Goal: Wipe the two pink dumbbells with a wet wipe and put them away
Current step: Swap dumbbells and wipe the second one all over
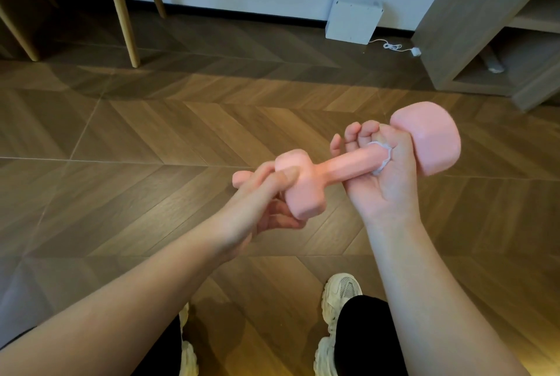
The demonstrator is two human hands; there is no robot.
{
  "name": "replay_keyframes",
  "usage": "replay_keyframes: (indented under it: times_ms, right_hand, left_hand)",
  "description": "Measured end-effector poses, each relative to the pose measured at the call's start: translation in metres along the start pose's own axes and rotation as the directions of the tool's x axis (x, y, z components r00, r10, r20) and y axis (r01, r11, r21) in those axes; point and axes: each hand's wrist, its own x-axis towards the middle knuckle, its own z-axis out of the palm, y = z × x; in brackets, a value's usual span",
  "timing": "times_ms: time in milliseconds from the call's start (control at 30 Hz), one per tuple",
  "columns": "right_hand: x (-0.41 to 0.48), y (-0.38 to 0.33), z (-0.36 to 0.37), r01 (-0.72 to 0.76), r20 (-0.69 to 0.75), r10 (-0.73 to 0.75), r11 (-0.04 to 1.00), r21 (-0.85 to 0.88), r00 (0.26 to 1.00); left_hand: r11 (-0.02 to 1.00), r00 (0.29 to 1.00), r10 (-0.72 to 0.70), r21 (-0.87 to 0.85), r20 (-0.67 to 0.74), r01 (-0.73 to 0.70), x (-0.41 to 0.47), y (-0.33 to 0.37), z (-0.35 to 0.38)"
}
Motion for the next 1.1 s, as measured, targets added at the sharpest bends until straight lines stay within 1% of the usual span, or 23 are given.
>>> replay_keyframes:
  times_ms: [67,100,167,233,267,300,333,367,433,500,567,600,667,733,767,833,867,933,1000,1067,1100]
  right_hand:
    - [-0.001,0.003,0.000,0.012,0.007,-0.012,0.998,-0.057,1.000]
    - [-0.001,0.005,0.002,0.024,0.004,-0.024,0.993,-0.115,1.000]
    - [-0.003,0.010,0.006,0.054,0.012,-0.053,0.973,-0.224,0.999]
    - [-0.006,0.022,0.004,0.058,0.068,-0.038,0.946,-0.319,0.997]
    - [-0.009,0.029,0.000,0.042,0.102,0.000,0.912,-0.407,0.995]
    - [-0.011,0.036,-0.002,0.009,0.104,0.052,0.860,-0.510,0.993]
    - [-0.012,0.040,-0.005,-0.032,0.084,0.101,0.807,-0.590,0.991]
    - [-0.012,0.043,-0.007,-0.069,0.054,0.133,0.771,-0.633,0.990]
    - [-0.008,0.043,-0.007,-0.108,0.021,0.158,0.762,-0.639,0.987]
    - [-0.004,0.042,-0.005,-0.156,-0.017,0.180,0.796,-0.585,0.983]
    - [0.000,0.045,-0.006,-0.213,-0.091,0.195,0.822,-0.527,0.977]
    - [0.002,0.046,-0.009,-0.236,-0.125,0.200,0.828,-0.508,0.972]
    - [0.003,0.047,-0.009,-0.276,-0.183,0.212,0.831,-0.484,0.960]
    - [0.005,0.046,-0.008,-0.316,-0.222,0.240,0.840,-0.440,0.945]
    - [0.005,0.044,-0.007,-0.338,-0.238,0.260,0.850,-0.403,0.936]
    - [0.004,0.041,-0.005,-0.369,-0.256,0.300,0.882,-0.292,0.919]
    - [0.004,0.039,-0.004,-0.375,-0.258,0.316,0.899,-0.227,0.913]
    - [0.005,0.037,-0.003,-0.390,-0.263,0.356,0.917,-0.088,0.897]
    - [0.008,0.035,-0.008,-0.402,-0.264,0.391,0.916,0.017,0.881]
    - [0.015,0.036,-0.017,-0.436,-0.226,0.439,0.898,0.069,0.870]
    - [0.018,0.036,-0.019,-0.437,-0.229,0.446,0.895,0.092,0.865]
  left_hand:
    - [0.992,0.991,-0.119,-0.034,0.066,0.122,0.000,0.002,-0.001]
    - [0.986,0.983,-0.158,-0.047,0.090,0.162,0.000,0.004,-0.002]
    - [0.977,0.976,-0.186,-0.086,0.111,0.196,-0.001,0.007,-0.005]
    - [0.975,0.973,-0.181,-0.108,0.141,0.197,-0.002,0.010,-0.004]
    - [0.974,0.972,-0.176,-0.115,0.157,0.195,-0.003,0.012,-0.003]
    - [0.974,0.971,-0.170,-0.123,0.170,0.192,-0.003,0.012,-0.002]
    - [0.973,0.970,-0.166,-0.129,0.176,0.190,-0.003,0.012,-0.002]
    - [0.974,0.971,-0.163,-0.130,0.172,0.186,-0.003,0.013,-0.001]
    - [0.981,0.980,-0.144,-0.106,0.138,0.160,-0.003,0.013,0.000]
    - [0.995,0.994,-0.085,-0.045,0.065,0.088,-0.003,0.010,0.002]
    - [0.997,0.999,0.043,0.064,-0.017,-0.041,-0.002,0.004,0.001]
    - [0.981,0.991,0.122,0.156,-0.049,-0.113,-0.001,-0.001,0.001]
    - [0.900,0.958,0.284,0.358,-0.049,-0.248,0.000,-0.010,-0.001]
    - [0.775,0.904,0.428,0.512,0.006,-0.371,0.002,-0.014,-0.003]
    - [0.679,0.861,0.507,0.595,0.043,-0.429,0.003,-0.015,-0.006]
    - [0.444,0.763,0.632,0.744,0.135,-0.499,0.005,-0.013,-0.012]
    - [0.342,0.723,0.666,0.786,0.184,-0.515,0.007,-0.012,-0.015]
    - [0.200,0.672,0.693,0.825,0.263,-0.529,0.007,-0.009,-0.018]
    - [0.099,0.638,0.696,0.836,0.330,-0.539,0.008,-0.007,-0.019]
    - [0.007,0.615,0.688,0.844,0.385,-0.537,0.008,-0.007,-0.021]
    - [-0.029,0.611,0.680,0.848,0.404,-0.529,0.008,-0.006,-0.022]
